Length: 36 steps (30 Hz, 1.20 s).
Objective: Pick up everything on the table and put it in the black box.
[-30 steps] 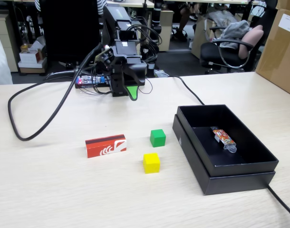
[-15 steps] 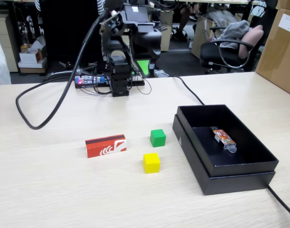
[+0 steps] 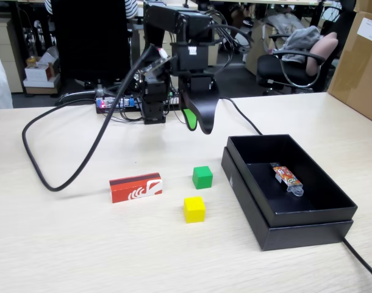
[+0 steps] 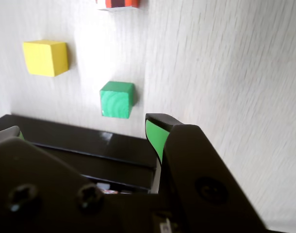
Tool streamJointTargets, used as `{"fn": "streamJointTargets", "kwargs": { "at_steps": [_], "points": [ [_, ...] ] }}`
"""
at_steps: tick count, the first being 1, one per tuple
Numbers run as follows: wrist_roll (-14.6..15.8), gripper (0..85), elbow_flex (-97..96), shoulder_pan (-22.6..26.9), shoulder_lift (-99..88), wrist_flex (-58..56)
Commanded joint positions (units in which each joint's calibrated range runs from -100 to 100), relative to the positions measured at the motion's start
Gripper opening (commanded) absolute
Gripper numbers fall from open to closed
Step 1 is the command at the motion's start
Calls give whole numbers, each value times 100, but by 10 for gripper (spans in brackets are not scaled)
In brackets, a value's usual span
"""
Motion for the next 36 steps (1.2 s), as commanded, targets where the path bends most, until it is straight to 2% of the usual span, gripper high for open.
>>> {"fn": "streamJointTargets", "kwargs": {
  "at_steps": [1,9,25,28,32,34,36],
  "points": [
    [15,485,532,10,346,-25],
    [-10,481,559,-15,1597,165],
    [34,445,759,181,2779,467],
    [34,407,759,171,2871,545],
    [34,309,786,137,2905,666],
    [39,305,849,122,2940,683],
    [49,261,886,112,2951,683]
  ]
}}
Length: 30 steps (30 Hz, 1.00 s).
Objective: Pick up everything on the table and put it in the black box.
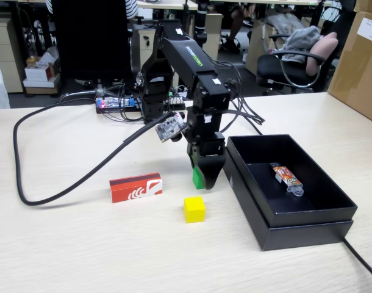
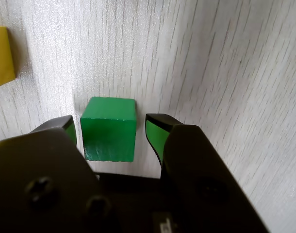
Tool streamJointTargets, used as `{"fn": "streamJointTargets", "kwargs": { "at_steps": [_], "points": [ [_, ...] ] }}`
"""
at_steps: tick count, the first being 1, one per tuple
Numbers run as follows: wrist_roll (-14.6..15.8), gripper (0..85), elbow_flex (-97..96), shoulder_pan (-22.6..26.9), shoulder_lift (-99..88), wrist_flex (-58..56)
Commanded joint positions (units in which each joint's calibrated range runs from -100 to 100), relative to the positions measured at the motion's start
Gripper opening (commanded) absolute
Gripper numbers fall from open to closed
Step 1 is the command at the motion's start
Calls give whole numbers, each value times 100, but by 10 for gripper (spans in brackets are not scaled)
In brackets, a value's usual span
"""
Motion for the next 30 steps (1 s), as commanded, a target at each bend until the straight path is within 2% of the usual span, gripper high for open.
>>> {"fn": "streamJointTargets", "kwargs": {
  "at_steps": [1,2,4,17,25,27,30],
  "points": [
    [44,231,548,-20,-127,75],
    [44,141,566,-44,-127,144],
    [29,92,548,-68,-127,300],
    [0,90,520,-107,-356,300],
    [-215,89,493,-225,-3305,-115],
    [-225,33,493,-137,-3890,-150],
    [-234,24,375,117,-4808,-150]
  ]
}}
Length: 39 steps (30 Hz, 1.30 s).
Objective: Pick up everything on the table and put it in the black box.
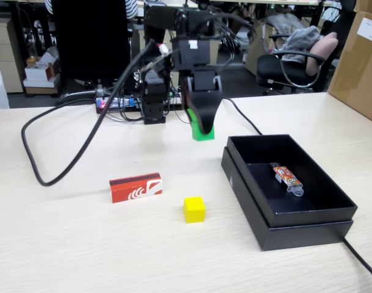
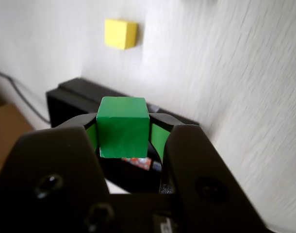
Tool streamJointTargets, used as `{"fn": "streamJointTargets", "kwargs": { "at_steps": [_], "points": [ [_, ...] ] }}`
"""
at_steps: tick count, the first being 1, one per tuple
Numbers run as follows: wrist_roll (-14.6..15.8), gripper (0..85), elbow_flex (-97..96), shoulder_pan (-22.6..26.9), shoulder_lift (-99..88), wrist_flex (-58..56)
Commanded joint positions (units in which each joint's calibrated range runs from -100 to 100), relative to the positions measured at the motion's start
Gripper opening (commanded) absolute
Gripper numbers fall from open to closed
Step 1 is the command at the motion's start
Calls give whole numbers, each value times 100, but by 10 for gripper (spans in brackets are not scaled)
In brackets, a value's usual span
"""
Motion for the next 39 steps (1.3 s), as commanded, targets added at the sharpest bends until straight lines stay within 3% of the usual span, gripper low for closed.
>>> {"fn": "streamJointTargets", "kwargs": {
  "at_steps": [1,10,21,39],
  "points": [
    [-39,24,120,254,-1040,-35],
    [68,24,147,1089,-879,138],
    [44,24,465,1035,566,838],
    [15,32,147,957,2219,967]
  ]
}}
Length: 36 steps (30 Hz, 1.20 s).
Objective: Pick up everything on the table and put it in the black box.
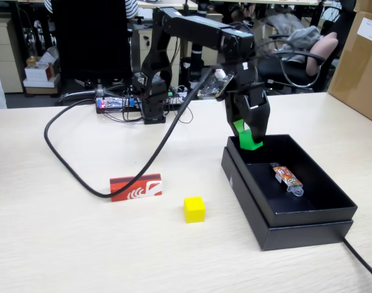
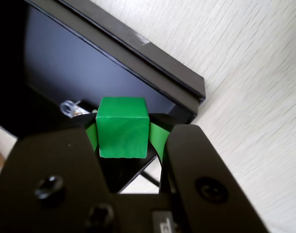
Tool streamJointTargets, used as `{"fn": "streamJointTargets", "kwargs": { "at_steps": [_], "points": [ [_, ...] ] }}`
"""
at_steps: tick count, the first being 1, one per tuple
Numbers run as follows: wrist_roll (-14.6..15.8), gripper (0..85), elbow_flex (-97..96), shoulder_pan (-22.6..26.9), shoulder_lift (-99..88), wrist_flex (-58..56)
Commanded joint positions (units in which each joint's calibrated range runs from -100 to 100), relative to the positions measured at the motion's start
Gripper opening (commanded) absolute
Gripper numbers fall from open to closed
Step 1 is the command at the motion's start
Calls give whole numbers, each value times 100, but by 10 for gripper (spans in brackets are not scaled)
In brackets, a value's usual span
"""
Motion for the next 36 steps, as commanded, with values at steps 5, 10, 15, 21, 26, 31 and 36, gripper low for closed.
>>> {"fn": "streamJointTargets", "kwargs": {
  "at_steps": [5,10,15,21,26,31,36],
  "points": [
    [-83,177,157,0,-136,260],
    [-88,243,184,-15,-205,260],
    [-107,243,220,-20,-343,260],
    [-122,267,429,-264,-1593,260],
    [-308,402,284,-821,-2683,260],
    [-611,464,-369,-1514,-2913,260],
    [-806,471,-1294,-1910,-2764,260]
  ]
}}
